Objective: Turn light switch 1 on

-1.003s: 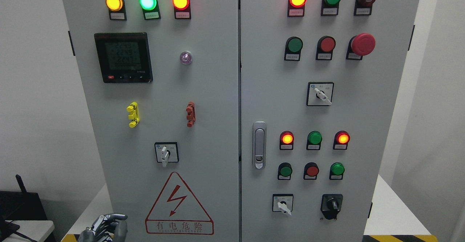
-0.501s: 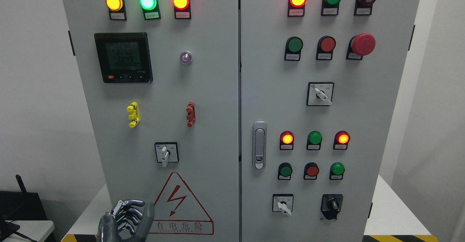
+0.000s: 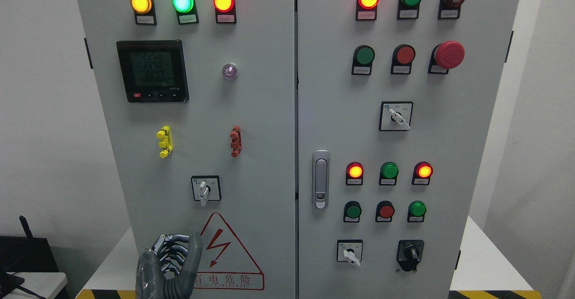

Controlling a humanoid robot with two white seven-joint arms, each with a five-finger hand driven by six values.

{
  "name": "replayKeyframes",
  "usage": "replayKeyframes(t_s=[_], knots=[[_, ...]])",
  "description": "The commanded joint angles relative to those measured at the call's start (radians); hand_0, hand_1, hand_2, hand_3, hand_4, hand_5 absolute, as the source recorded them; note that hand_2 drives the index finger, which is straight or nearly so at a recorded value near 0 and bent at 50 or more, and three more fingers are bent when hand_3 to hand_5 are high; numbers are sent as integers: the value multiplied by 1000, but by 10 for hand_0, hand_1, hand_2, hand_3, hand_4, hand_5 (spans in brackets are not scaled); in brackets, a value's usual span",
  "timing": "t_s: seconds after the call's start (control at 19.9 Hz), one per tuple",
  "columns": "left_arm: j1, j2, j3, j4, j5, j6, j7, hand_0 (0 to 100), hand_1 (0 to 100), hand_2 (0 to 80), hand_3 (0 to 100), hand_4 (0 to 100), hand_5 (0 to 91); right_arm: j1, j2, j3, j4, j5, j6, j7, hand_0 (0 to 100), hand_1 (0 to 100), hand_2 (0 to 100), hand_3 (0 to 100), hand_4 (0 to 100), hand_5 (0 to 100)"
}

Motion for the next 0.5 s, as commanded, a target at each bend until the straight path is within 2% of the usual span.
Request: replayKeyframes(t_s=[0.0, 0.25, 0.45], knots=[[-30, -24, -41, -3, -1, 48, 40, 130, 409, 488, 775, 819, 861, 1, -1, 17, 0, -25, -1, -1, 120, 389, 0, 0, 0, 0], [-67, -30, -44, -2, -2, 65, 42, 97, 459, 484, 768, 820, 862, -1, 1, 17, 0, -25, -1, -1, 120, 389, 0, 0, 0, 0], [-99, -31, -49, -2, -2, 99, 46, 148, 478, 482, 762, 819, 864, 1, 1, 17, 0, -25, -1, -1, 120, 389, 0, 0, 0, 0]])
